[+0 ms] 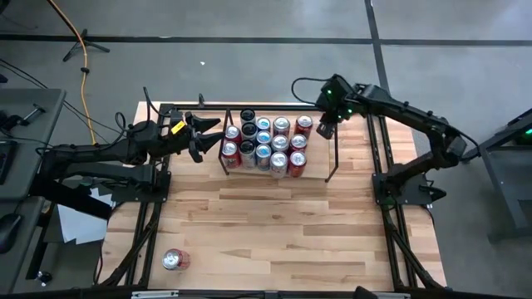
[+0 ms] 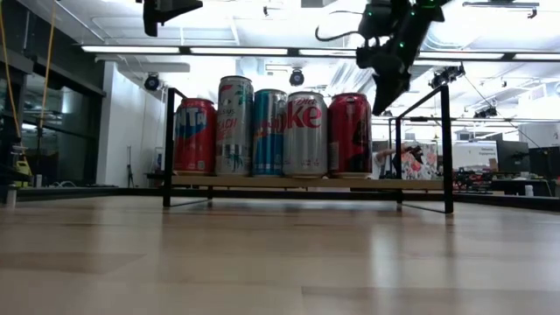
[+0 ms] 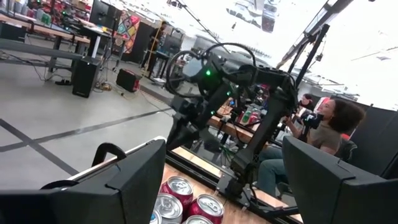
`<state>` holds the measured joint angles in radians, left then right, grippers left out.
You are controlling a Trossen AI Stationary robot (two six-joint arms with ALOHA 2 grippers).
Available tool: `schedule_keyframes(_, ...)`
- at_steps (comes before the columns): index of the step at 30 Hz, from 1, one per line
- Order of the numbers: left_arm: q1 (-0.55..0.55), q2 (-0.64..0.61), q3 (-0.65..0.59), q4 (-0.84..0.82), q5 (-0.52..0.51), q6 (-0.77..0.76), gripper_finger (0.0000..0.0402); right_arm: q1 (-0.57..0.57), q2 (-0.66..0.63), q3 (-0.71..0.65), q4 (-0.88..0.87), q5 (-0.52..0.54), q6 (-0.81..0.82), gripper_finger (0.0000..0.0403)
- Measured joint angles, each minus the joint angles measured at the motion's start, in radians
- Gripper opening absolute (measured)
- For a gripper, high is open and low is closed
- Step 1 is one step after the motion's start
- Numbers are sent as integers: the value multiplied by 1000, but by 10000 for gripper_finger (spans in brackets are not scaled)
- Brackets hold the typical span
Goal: Place canned beverage on shelf
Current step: Put the top red-white soda can on the shelf aligned with the other red-white soda can
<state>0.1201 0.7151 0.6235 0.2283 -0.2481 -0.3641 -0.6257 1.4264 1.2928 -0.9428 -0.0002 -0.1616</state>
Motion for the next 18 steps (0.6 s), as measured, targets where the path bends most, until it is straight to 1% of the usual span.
schedule_keyframes(1, 0, 0, 0, 0, 0, 0, 275, -3, -3, -16, 22, 0, -1, 18)
schedule_keyframes(4, 4, 0, 0, 0, -1, 0, 275, -3, 10, -20, 66, 25, -1, 20)
schedule_keyframes(7, 4, 0, 0, 0, -1, 0, 275, 4, 60, 16, 61, 48, -43, 5)
schedule_keyframes(11, 4, 0, 0, 0, -1, -1, 275, 1, 118, 67, 24, 51, -165, 2)
schedule_keyframes(14, 4, 0, 0, 0, -1, -1, 275, -7, 154, 84, -3, 75, -273, 1)
schedule_keyframes(18, 4, 0, 0, 0, -1, -1, 275, -10, 181, 86, -3, 58, -433, 0)
